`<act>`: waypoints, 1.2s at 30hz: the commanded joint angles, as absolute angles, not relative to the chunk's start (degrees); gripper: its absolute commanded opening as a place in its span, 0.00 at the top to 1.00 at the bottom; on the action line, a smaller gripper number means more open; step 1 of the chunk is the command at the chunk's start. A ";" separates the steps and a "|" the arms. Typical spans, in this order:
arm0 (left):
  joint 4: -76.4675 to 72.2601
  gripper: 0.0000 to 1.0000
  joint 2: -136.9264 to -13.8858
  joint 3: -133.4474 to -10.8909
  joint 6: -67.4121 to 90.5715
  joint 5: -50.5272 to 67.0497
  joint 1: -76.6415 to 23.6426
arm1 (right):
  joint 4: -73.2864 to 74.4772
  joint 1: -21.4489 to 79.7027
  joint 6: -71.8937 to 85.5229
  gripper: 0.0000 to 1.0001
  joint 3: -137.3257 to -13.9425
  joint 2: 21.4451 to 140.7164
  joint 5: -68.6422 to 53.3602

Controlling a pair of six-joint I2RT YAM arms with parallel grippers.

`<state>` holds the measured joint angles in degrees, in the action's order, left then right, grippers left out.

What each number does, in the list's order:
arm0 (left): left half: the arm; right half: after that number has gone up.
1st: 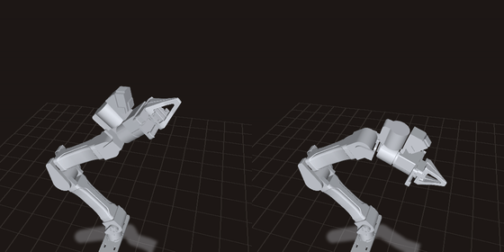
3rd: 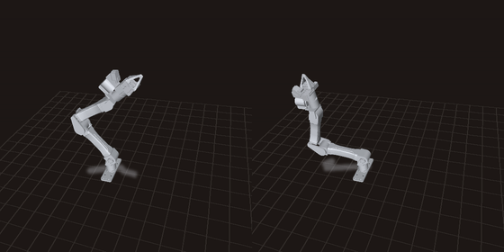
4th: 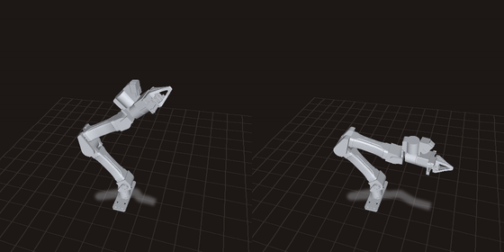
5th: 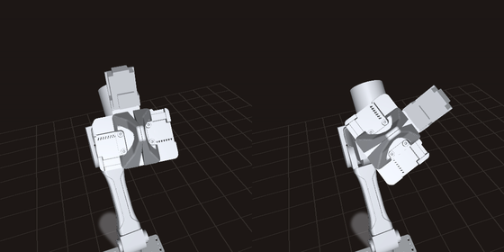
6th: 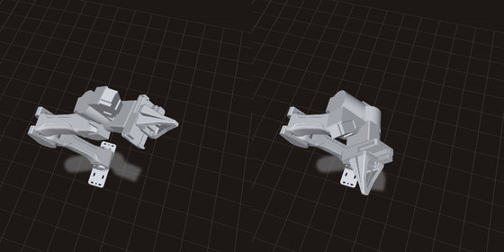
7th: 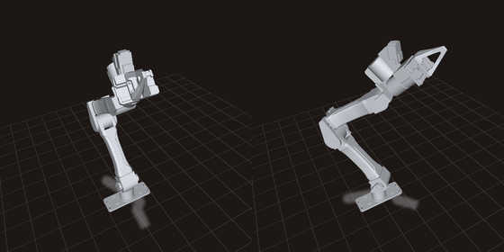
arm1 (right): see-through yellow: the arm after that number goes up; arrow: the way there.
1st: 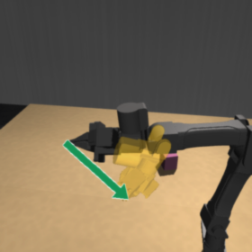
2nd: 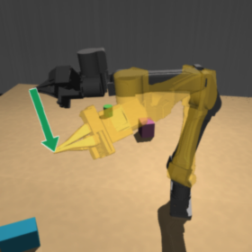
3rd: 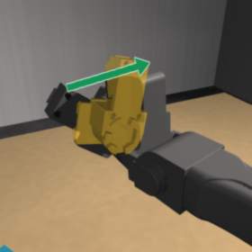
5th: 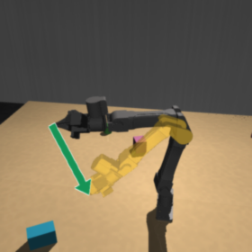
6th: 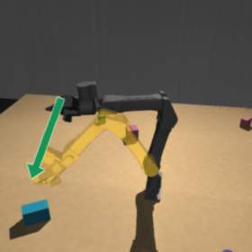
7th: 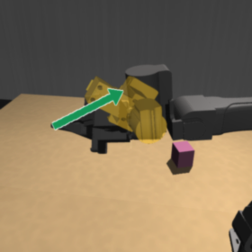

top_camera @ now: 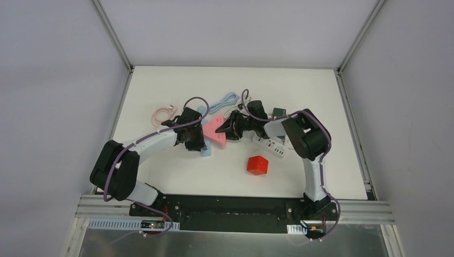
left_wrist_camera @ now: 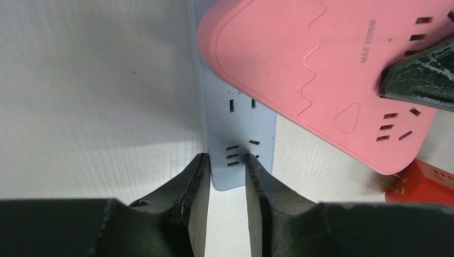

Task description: Pull the plug off the socket

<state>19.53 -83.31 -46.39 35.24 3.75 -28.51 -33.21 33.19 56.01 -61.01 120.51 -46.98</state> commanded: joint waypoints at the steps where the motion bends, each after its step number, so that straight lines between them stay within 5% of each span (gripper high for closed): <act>1: 24.62 0.73 -85.94 -44.70 34.89 -1.48 -29.18 | -37.10 34.64 60.92 1.00 -61.42 118.64 -46.28; 9: 26.15 0.75 -86.96 -45.16 35.16 -2.02 -29.18 | -30.39 37.50 35.37 1.00 -59.21 112.33 -41.02; 21: 26.72 0.75 -87.54 -45.40 35.51 -2.16 -29.18 | -27.07 34.73 60.42 1.00 -64.78 114.60 -41.55; 36: 26.55 0.76 -88.67 -46.03 36.28 -2.51 -29.23 | -24.83 36.01 39.76 1.00 -63.28 106.23 -38.14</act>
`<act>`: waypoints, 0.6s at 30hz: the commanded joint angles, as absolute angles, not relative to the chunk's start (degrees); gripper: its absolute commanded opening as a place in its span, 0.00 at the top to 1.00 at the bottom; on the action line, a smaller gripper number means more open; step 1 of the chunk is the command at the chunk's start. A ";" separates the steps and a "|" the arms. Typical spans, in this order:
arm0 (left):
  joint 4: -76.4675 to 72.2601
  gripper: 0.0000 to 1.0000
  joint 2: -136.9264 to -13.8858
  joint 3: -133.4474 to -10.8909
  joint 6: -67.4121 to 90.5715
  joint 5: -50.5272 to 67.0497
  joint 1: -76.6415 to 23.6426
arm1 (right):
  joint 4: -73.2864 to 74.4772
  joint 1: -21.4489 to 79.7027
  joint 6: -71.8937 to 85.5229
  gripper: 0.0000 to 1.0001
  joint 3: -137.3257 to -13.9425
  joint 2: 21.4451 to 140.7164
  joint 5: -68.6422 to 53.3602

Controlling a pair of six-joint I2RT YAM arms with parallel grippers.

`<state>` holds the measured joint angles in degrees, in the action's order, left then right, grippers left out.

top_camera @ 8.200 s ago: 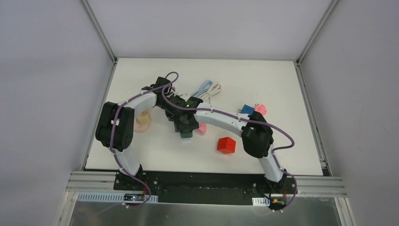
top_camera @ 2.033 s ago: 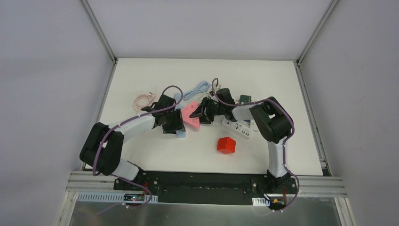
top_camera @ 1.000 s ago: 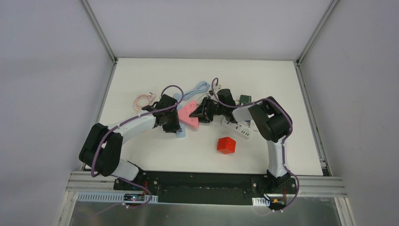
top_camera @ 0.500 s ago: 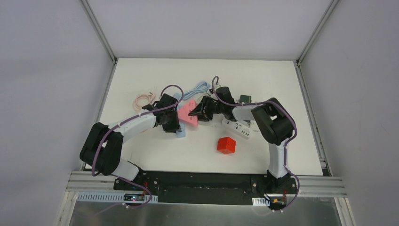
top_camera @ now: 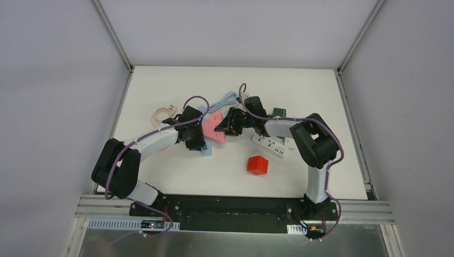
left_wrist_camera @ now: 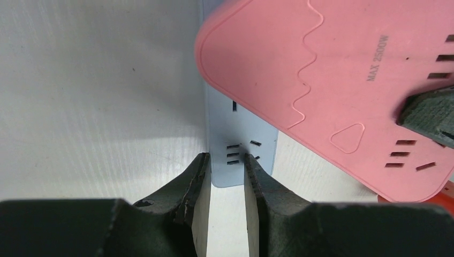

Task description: Pull the plug off the socket

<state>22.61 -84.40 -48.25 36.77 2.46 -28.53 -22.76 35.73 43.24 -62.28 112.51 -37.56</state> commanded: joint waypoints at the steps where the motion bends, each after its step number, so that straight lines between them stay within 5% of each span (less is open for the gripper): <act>1: 26.50 0.76 -88.76 -46.05 36.30 -2.47 -29.19 | -24.79 35.89 41.04 1.00 -63.35 106.22 -37.75; 10: 26.45 0.76 -89.38 -46.62 36.56 -2.58 -29.18 | -29.42 33.48 60.03 1.00 -64.61 110.03 -41.51; 18: 26.72 0.76 -89.82 -47.06 36.52 -2.42 -29.18 | -16.98 33.83 55.80 1.00 -70.35 111.95 -43.13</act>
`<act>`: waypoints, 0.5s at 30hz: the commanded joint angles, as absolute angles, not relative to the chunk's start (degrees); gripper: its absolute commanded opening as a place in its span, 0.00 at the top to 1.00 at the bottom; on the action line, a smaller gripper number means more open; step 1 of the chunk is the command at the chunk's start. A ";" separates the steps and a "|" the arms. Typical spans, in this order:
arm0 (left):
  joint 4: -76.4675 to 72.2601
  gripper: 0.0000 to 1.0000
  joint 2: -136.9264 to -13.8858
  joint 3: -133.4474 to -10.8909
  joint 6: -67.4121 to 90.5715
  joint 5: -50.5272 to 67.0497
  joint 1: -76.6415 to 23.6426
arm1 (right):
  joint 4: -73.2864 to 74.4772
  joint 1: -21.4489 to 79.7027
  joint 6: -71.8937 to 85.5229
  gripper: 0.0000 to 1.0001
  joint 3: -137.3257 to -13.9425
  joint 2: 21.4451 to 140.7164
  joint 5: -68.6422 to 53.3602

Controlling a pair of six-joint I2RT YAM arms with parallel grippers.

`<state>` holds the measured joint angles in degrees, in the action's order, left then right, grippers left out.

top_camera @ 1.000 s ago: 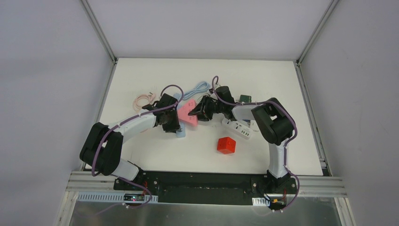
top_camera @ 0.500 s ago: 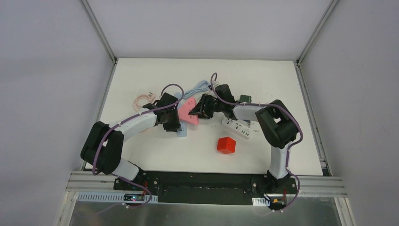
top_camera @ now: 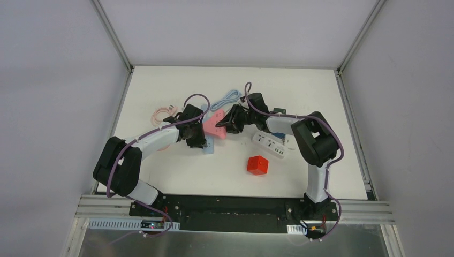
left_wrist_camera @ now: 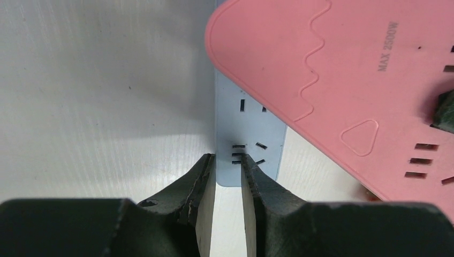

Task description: Pull the plug off the socket

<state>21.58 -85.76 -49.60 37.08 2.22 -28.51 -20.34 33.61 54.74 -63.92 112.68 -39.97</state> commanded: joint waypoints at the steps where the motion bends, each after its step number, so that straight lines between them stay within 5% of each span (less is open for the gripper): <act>1: 26.72 0.76 -89.75 -47.18 36.49 -2.40 -29.18 | -15.41 34.03 53.11 1.00 -70.27 111.44 -42.24; 8: 26.37 0.76 -89.68 -47.37 36.47 -1.63 -29.18 | -23.14 35.16 34.78 1.00 -60.46 106.69 -38.43; 15: 26.09 0.76 -89.22 -47.02 36.64 -1.59 -29.19 | -25.69 34.40 42.00 1.00 -59.99 106.85 -38.11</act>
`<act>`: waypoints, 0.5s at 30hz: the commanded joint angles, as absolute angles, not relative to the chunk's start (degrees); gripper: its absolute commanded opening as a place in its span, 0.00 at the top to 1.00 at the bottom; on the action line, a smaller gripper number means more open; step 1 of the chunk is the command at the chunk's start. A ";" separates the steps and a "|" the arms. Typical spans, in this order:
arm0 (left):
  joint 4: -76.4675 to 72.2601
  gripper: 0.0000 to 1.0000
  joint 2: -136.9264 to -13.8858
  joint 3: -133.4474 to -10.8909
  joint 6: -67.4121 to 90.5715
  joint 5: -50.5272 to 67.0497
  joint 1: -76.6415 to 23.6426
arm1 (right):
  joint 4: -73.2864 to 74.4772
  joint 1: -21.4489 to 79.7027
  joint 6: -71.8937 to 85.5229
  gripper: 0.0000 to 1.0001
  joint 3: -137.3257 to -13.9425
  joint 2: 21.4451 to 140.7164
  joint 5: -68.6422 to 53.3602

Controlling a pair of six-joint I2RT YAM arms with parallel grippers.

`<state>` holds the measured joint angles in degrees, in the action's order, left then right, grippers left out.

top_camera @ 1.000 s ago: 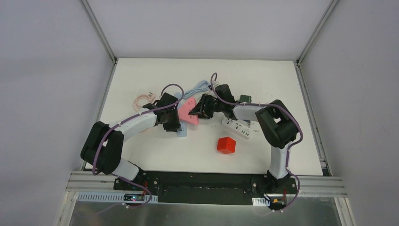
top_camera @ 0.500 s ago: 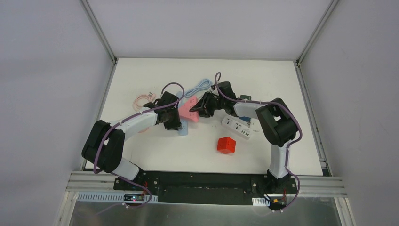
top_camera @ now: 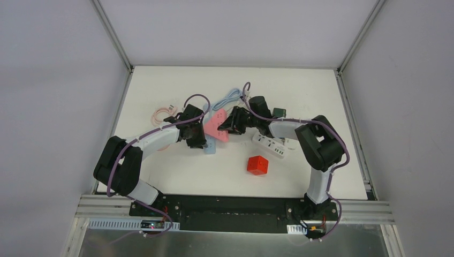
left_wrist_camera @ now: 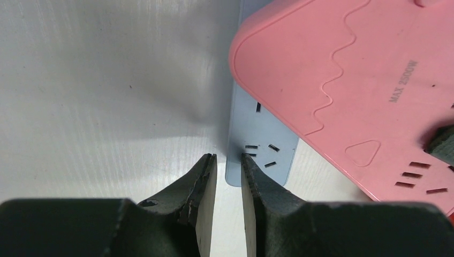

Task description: Pull the plug off the socket

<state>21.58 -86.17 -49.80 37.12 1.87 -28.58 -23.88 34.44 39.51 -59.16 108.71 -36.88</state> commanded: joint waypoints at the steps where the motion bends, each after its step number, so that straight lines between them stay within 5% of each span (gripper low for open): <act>1: 26.02 0.76 -89.13 -47.10 36.57 -1.48 -29.23 | -25.57 34.02 45.35 1.00 -61.06 107.63 -39.06; 8: 24.84 0.75 -88.00 -48.05 35.87 -0.11 -29.18 | -18.58 33.24 58.32 1.00 -66.24 110.30 -40.88; 15: 20.66 0.62 -81.90 -48.74 35.34 4.31 -29.18 | -14.99 34.02 47.78 1.00 -64.59 109.29 -36.65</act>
<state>20.78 -85.43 -49.74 36.77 2.76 -28.56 -16.91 33.47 50.26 -63.66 110.65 -38.20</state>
